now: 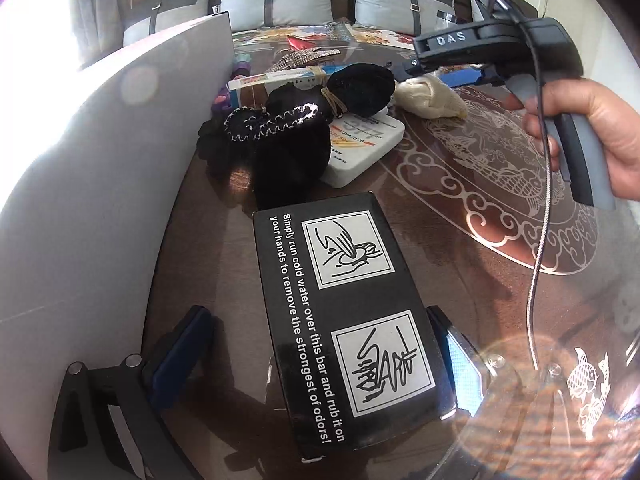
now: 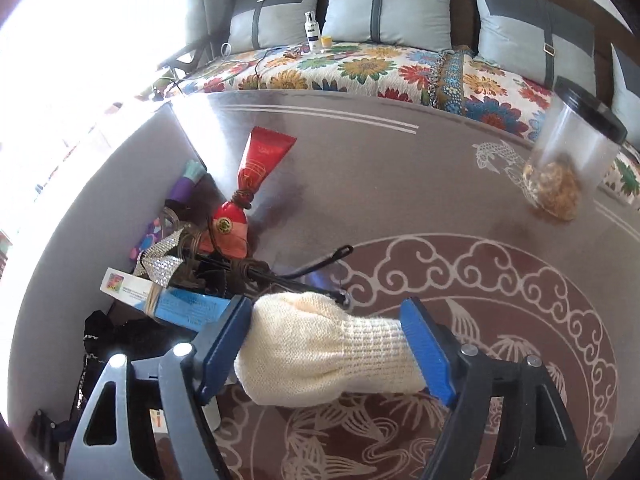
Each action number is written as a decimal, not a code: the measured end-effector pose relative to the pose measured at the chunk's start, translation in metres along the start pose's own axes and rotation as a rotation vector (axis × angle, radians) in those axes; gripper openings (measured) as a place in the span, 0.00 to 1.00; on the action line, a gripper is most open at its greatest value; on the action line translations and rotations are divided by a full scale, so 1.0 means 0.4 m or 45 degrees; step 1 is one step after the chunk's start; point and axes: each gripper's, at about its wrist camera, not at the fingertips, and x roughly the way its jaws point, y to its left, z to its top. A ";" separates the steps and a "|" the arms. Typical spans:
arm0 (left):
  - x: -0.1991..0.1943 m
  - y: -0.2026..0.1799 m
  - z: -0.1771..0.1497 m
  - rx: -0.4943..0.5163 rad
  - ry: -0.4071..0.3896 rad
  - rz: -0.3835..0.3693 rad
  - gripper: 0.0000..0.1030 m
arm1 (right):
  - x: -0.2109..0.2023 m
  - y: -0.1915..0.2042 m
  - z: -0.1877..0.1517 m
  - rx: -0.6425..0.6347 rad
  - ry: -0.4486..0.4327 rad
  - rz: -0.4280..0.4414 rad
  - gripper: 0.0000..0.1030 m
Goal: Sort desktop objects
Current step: 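Grasp the cream knitted glove with the right tool and lift it, then carry the black box into the cardboard tray with the left tool while the right tool drops the glove there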
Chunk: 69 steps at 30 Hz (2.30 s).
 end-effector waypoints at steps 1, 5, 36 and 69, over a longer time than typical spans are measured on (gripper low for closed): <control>0.000 0.001 0.001 0.001 0.002 -0.001 1.00 | -0.010 -0.005 -0.028 -0.005 -0.001 0.004 0.72; -0.002 0.003 0.000 0.002 0.019 -0.003 1.00 | -0.098 0.004 -0.155 -0.129 0.045 0.048 0.71; -0.155 0.020 -0.002 -0.131 -0.292 -0.332 0.56 | -0.427 0.105 -0.431 0.013 -0.007 -0.265 0.54; -0.397 0.619 -0.062 -0.511 -0.308 0.164 0.80 | -0.375 0.812 -0.278 -0.375 -0.221 0.214 0.96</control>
